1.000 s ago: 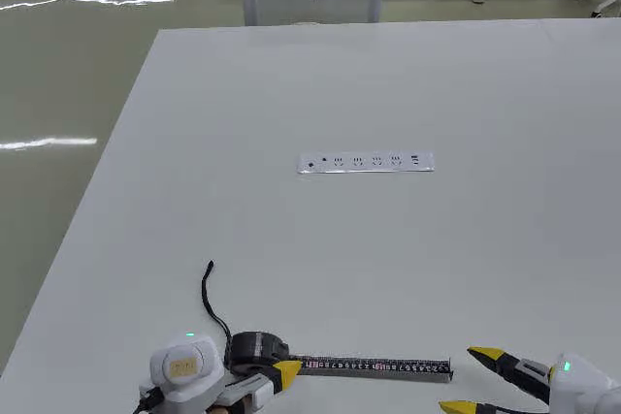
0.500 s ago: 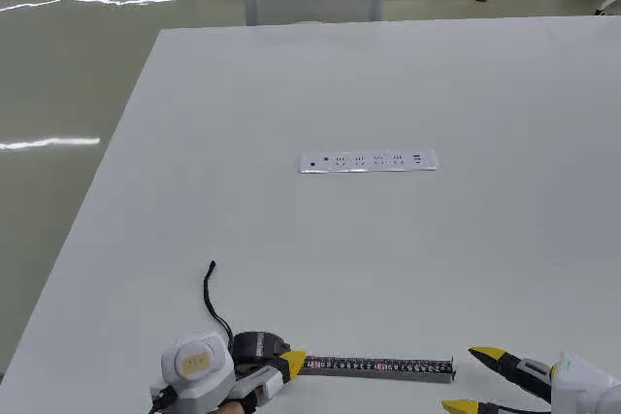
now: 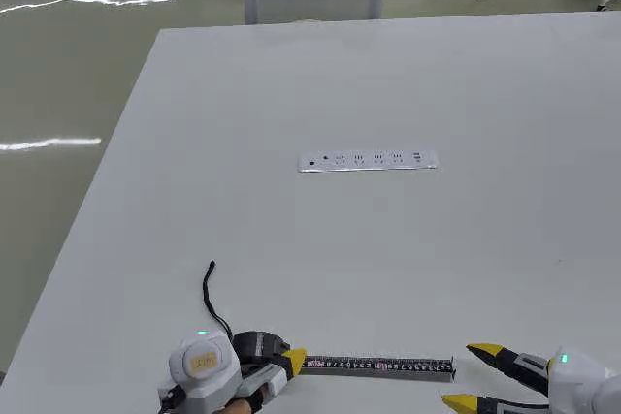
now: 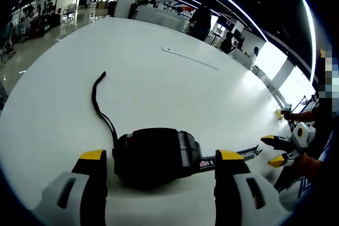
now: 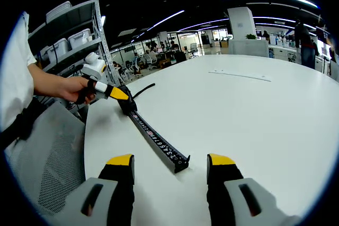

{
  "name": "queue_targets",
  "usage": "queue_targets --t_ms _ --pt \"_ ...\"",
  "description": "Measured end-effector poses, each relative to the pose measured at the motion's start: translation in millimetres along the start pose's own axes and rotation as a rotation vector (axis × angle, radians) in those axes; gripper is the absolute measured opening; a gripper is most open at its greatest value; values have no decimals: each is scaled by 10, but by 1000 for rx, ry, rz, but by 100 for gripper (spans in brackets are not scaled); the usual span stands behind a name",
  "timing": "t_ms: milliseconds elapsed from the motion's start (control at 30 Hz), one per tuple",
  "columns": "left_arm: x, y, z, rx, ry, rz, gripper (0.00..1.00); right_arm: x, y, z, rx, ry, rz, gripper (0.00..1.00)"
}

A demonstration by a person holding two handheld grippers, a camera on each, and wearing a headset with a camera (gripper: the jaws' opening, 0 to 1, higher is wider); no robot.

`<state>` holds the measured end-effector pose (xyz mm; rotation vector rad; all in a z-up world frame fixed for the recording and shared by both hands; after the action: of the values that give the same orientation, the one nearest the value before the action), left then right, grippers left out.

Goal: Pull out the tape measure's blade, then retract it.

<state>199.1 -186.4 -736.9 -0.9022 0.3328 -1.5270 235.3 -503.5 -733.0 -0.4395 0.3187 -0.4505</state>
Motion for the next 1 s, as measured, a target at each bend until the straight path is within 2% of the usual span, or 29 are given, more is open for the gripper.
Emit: queue_targets --t_ms 500,867,1000 --pt "28 45 41 11 -4 27 77 40 40 -26 -12 -5 24 51" --pt "18 96 53 5 -7 49 75 68 67 -6 -12 -1 30 50" --pt "23 117 47 -10 9 66 75 69 85 7 -11 -2 34 50"
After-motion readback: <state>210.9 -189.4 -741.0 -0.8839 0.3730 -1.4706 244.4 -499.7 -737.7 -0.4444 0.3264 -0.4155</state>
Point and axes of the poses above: the centre of the closed fingertips' face, and the gripper's own axes: y roughly forward along the fingers, x roughly to its right, z roughly out of its top, the point moved 4 cm from there along -y, roughly backward along the fingers, and after that the axes turned 3 degrees about -z, right-handed, at the moved point
